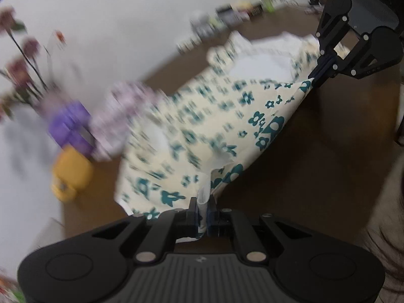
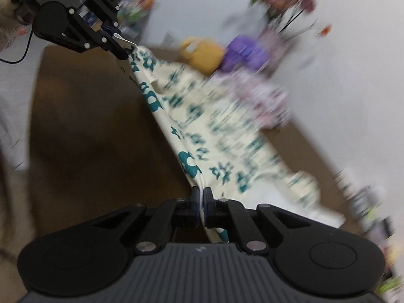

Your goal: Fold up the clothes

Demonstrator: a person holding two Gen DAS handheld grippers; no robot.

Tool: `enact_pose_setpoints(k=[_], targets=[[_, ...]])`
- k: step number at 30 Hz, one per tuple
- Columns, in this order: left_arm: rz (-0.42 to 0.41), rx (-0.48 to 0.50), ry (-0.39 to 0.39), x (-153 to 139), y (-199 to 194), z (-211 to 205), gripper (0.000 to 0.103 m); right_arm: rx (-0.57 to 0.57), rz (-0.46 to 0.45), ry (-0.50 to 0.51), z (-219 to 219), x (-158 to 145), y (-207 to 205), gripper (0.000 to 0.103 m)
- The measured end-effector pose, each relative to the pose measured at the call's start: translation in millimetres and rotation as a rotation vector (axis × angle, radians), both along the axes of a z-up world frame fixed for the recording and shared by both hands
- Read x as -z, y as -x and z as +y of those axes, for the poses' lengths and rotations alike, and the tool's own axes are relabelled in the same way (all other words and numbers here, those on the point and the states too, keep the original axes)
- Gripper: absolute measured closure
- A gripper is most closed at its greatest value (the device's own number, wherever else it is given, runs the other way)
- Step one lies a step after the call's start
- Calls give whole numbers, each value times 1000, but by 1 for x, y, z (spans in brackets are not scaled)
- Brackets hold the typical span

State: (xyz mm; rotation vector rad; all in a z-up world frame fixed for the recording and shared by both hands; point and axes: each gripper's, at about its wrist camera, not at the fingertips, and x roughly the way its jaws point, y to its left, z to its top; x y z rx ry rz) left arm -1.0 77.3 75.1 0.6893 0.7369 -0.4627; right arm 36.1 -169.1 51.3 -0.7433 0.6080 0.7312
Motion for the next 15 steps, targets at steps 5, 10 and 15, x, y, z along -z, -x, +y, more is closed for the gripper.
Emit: enact_pose_setpoints(k=[5, 10, 15], targets=[[12, -10, -22, 13, -13, -2, 98, -13, 117, 21, 1, 31, 6, 101], [-119, -22, -28, -23, -24, 1, 98, 10, 32, -4, 0, 7, 1, 101], [42, -4, 7, 3, -17, 6, 97, 2, 80, -56, -4, -4, 7, 101]])
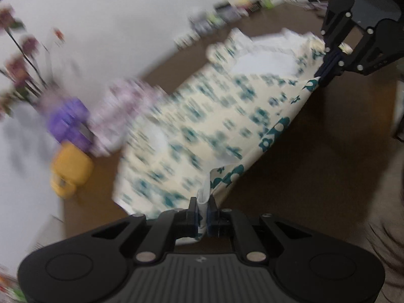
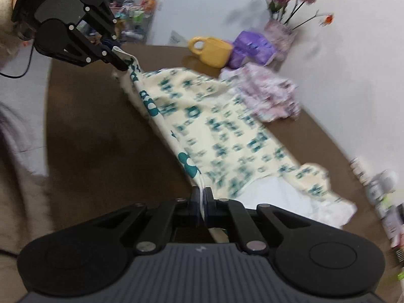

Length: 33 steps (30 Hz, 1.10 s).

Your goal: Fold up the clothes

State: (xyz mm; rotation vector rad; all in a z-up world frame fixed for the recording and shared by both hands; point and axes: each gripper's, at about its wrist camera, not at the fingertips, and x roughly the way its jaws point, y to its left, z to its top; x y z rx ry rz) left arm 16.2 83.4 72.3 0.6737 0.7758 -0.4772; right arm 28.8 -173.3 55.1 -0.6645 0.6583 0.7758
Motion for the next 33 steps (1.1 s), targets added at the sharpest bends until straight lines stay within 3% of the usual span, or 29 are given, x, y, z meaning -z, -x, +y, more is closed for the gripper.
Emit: enact_pose_setpoints(k=[2, 4, 5, 6, 7, 8, 9, 15, 18, 23, 28, 33], targets=[[68, -34, 44, 13, -6, 5, 91, 8, 94, 8, 1, 17, -1, 101], [87, -80, 97, 13, -11, 13, 84, 38, 168, -4, 0, 29, -7, 99], [76, -101, 131, 6, -13, 17, 70, 58, 199, -28, -3, 29, -12, 97], [64, -120, 167, 0, -15, 22, 62, 78, 219, -60, -6, 25, -16, 92], [48, -133, 208, -7, -14, 27, 43, 104, 228, -104, -11, 18, -22, 76], [35, -143, 250, -15, -16, 31, 33, 131, 225, -149, -17, 10, -26, 66], [21, -154, 293, -23, -18, 35, 31, 158, 219, -192, -23, 2, -30, 55], [-4, -261, 424, -53, -45, 38, 26, 343, 146, -304, -50, -22, -60, 49], [69, -310, 500, -57, -85, 26, 27, 402, 185, -330, -54, -22, -84, 49], [145, -384, 551, -48, -153, 5, 33, 490, 249, -374, -52, -24, -135, 49], [204, -482, 603, -23, -209, -2, 34, 604, 330, -396, -49, 1, -193, 49], [209, -552, 629, -3, -245, -5, 34, 718, 406, -444, -57, 35, -233, 49]])
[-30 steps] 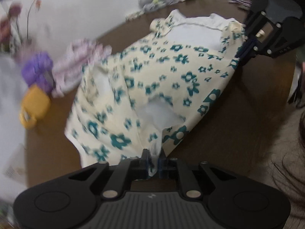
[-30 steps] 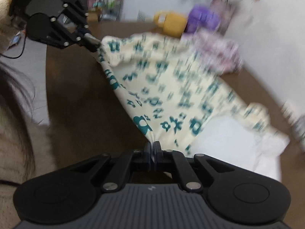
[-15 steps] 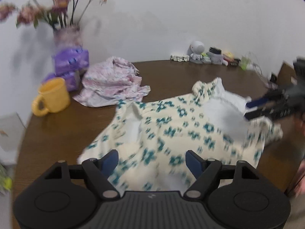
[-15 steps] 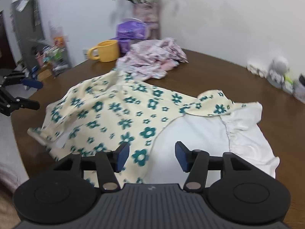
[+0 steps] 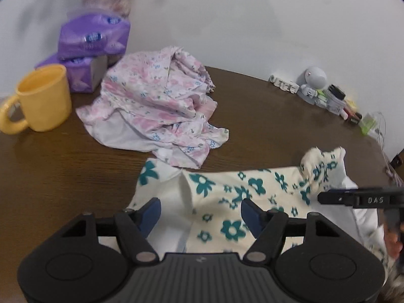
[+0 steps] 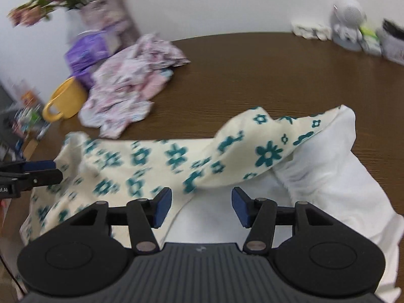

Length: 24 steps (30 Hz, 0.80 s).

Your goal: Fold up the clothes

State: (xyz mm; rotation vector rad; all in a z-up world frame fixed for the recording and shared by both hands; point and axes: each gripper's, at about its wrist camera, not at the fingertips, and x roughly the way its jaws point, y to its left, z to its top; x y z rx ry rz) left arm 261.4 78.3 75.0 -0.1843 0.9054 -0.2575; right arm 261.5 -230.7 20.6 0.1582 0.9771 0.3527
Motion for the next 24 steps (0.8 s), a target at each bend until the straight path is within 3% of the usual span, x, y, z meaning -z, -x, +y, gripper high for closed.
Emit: enact_pose_setpoints(k=[6, 9, 11, 13, 14, 18, 22, 24], targets=[[49, -43, 53, 20, -28, 2, 38, 67, 41, -78, -7, 22, -24, 50], [59, -67, 65, 28, -36, 1, 59, 75, 31, -86, -4, 23, -30, 50], [59, -84, 69, 33, -39, 2, 79, 76, 22, -88, -2, 24, -33, 55], [51, -87, 80, 36, -41, 4, 94, 76, 16, -92, 0, 25, -36, 79], [45, -88, 90, 38, -42, 6, 98, 75, 18, -98, 0, 27, -37, 84], [-39, -74, 109, 33, -40, 9, 101, 73, -18, -126, -3, 28, -36, 95], [-166, -46, 105, 16, -34, 10, 102, 72, -108, -156, -6, 13, -30, 95], [-186, -40, 96, 17, -33, 9, 102, 73, -155, -163, -8, 4, -27, 95]])
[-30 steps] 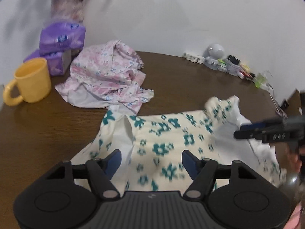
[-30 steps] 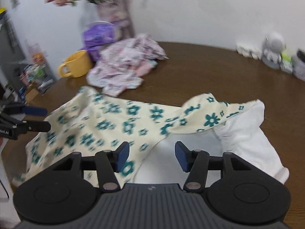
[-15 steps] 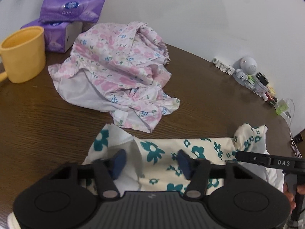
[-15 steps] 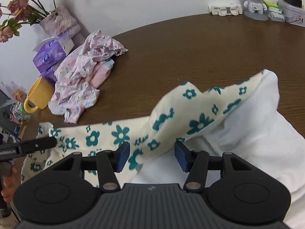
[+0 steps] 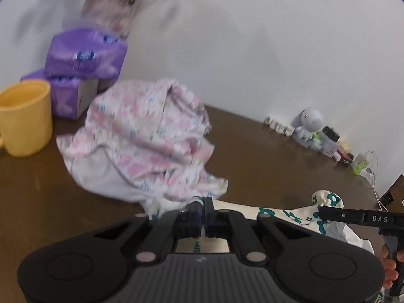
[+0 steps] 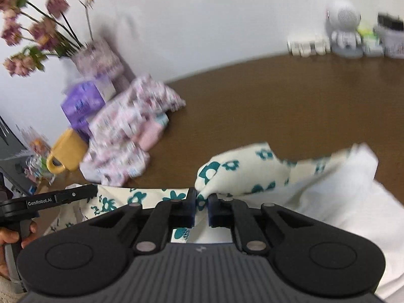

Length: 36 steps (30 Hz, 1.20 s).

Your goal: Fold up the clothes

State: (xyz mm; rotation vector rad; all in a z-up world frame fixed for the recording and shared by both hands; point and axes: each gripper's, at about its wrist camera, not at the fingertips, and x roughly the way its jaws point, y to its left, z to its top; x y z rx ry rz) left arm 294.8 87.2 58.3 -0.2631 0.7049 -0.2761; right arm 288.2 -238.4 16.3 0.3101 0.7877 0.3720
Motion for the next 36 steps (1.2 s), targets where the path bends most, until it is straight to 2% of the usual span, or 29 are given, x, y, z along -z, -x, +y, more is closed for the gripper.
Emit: enact_pose_setpoints(k=[1, 4, 7, 8, 9, 10, 12, 14, 16, 17, 18, 19, 22, 24, 27, 29, 30, 31, 33, 35, 36], targets=[[7, 0, -5, 2, -1, -1, 102, 2, -16, -1, -1, -2, 1, 95], [101, -10, 5, 17, -9, -2, 101, 3, -4, 13, -1, 2, -1, 95], [181, -25, 67, 30, -14, 3, 86, 2, 59, 19, 2, 17, -6, 94], [184, -27, 92, 30, -15, 5, 80, 0, 79, 16, 4, 21, -8, 92], [188, -29, 115, 31, -16, 6, 79, 0, 99, 0, 4, 24, -9, 90], [196, -35, 131, 31, -17, 7, 77, 7, 117, -23, 3, 27, -11, 81], [201, -52, 134, 31, -19, 6, 77, 15, 136, -60, 3, 31, -13, 68], [193, -68, 104, 31, -21, 2, 90, 30, 131, -66, 7, 32, -16, 68], [174, -65, 56, 32, -21, -4, 102, 46, 125, -69, 11, 33, -20, 71], [153, -59, 47, 32, -21, -5, 102, 52, 125, -71, 13, 35, -22, 78], [125, -51, 42, 30, -19, -5, 103, 55, 132, -75, 13, 37, -25, 97], [93, -42, 42, 27, -18, -5, 103, 57, 131, -80, 14, 38, -27, 97], [-53, -16, 52, 6, -4, -1, 103, 60, 33, -110, 7, 27, -22, 97], [-109, -3, 40, 1, 2, -2, 103, 53, -54, -152, -2, 14, -14, 97], [-28, -19, 12, 12, -6, -8, 102, 33, -111, -154, -6, 8, -8, 97], [8, -28, 9, 21, -9, -8, 102, 43, -58, -121, -2, 17, -13, 97], [-12, -26, 8, 19, -7, -7, 102, 46, -30, -112, -1, 23, -16, 97], [-41, -21, 9, 16, -4, -6, 102, 48, -12, -99, 2, 27, -18, 97], [-158, 5, 13, 0, 8, -7, 102, 49, -8, -93, 3, 30, -18, 97], [-254, 28, -16, -13, 19, -8, 102, 43, -79, -123, 0, 20, -11, 97], [-259, 31, -49, -14, 19, -12, 102, 38, -124, -131, -2, 13, -7, 97]])
